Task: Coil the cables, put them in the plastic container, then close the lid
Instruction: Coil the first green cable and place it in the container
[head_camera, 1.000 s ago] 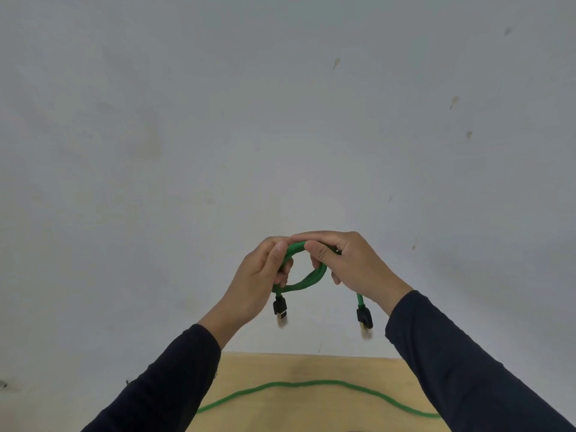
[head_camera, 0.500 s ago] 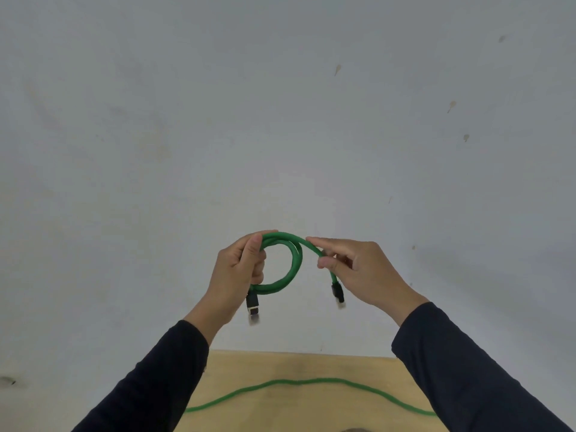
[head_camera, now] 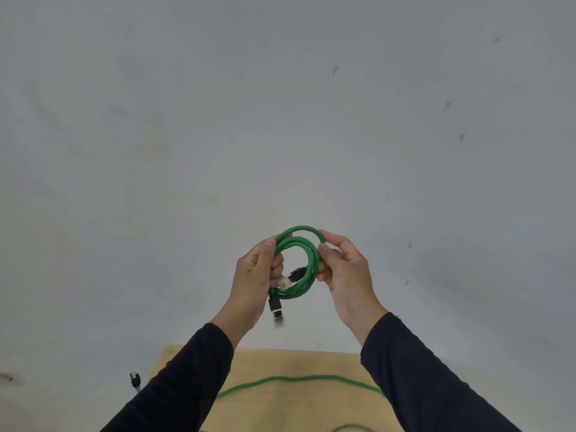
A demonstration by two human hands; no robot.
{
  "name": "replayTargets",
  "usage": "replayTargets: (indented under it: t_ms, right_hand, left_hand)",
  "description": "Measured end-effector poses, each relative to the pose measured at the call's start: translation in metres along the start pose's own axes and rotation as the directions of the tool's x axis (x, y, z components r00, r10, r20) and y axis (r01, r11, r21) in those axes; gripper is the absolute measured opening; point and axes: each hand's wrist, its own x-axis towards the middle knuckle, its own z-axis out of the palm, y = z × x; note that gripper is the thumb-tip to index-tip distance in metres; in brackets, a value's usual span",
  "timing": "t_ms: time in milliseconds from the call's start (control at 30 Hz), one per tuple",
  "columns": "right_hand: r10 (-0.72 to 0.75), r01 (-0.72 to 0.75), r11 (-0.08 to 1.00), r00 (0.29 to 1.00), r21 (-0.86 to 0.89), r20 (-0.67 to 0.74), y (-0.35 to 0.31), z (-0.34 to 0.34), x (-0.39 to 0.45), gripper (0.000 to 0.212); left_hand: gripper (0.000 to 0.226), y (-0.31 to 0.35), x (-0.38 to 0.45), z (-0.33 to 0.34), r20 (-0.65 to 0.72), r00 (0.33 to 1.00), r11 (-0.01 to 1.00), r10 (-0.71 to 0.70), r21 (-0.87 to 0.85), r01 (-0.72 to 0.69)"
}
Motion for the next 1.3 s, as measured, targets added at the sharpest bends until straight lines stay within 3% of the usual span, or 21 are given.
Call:
replayTargets:
  t_ms: [200,367,500,567,667,767,967,1300]
  right_hand:
    - [-0.135,0.142,0.959,0.99,-0.247,0.046,0.007,0.001,-0.011,0.026]
    - [-0.163,0.203,0.88,0.978,-0.43,0.128,0.005,0.002,-0.009,0.028]
    - [-0.198,0.275,0.867,0.956,-0.416,0.218,0.003,0.002,-0.014,0.023]
    - [-0.25,0.338,0.82,0.938,-0.462,0.241,0.008,0.005,-0.018,0.025]
    - [-0.36,0.403,0.713,0.913,-0.575,0.193,0.023,0.01,-0.02,0.046]
    - [-0.395,0.42,0.697,0.902,-0.582,0.178,0.035,0.01,-0.02,0.058]
    - [-0.287,0.293,0.743,0.952,-0.602,0.109,0.063,0.007,-0.04,0.048]
    - [0.018,-0.069,0.775,0.996,-0.629,-0.088,0.14,-0.031,-0.143,0.045]
  left_hand:
    - [0.03,-0.006,0.002,0.0,-0.116,0.993,1.0,-0.017,-0.007,0.016]
    - [0.03,-0.005,-0.006,0.0,0.001,0.978,0.946,-0.207,-0.255,0.2]
    - [0.027,-0.003,-0.006,-0.003,0.038,0.976,0.908,-0.213,-0.362,0.212]
    - [0.03,-0.001,-0.004,-0.003,0.005,0.984,0.929,-0.176,-0.329,0.168]
    - [0.03,0.001,-0.005,-0.001,-0.011,0.997,0.987,-0.074,-0.14,0.072]
    - [0.03,-0.004,-0.011,0.0,-0.041,0.999,1.0,0.023,0.0,-0.023]
    - [0.033,-0.033,-0.029,-0.019,-0.051,0.999,0.987,0.012,0.162,-0.004]
    - [0.03,-0.109,-0.119,-0.051,0.064,0.94,0.898,-0.335,0.322,0.299]
